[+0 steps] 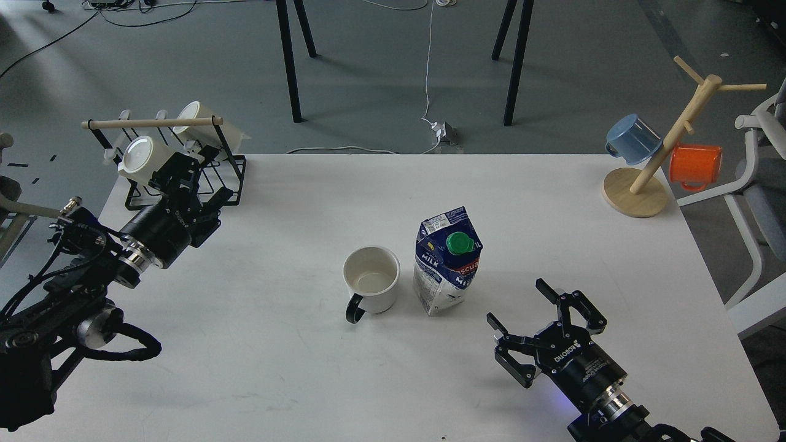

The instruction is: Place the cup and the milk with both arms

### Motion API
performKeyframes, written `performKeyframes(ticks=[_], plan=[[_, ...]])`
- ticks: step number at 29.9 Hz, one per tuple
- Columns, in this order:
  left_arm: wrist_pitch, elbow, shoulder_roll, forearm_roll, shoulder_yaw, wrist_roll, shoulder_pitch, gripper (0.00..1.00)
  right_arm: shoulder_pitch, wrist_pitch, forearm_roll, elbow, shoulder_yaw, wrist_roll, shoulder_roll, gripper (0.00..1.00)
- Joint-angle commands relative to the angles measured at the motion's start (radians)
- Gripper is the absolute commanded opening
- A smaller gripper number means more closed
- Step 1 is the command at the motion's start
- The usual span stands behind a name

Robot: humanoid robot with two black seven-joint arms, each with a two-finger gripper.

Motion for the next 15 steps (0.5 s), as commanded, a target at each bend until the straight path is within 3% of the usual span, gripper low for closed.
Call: performKeyframes(ticks=[1,7,15], plan=[[-0.011,-0.002,0.028,-0.006,-0.062,0.000,-0.002,0.98,-0.033,0.000,0.003,-0.002,0.124,0.005,-0.088,0.99],[-0.013,-0.002,0.032,-0.006,-0.081,0.000,0.001,0.98,-0.007,0.000,0.002,-0.074,0.398,0.002,-0.163,0.99],[-0.002,-0.034,0.023,-0.019,-0.096,0.000,0.024,0.98,0.208,0.000,-0.001,-0.271,0.393,-0.001,-0.188,0.99]])
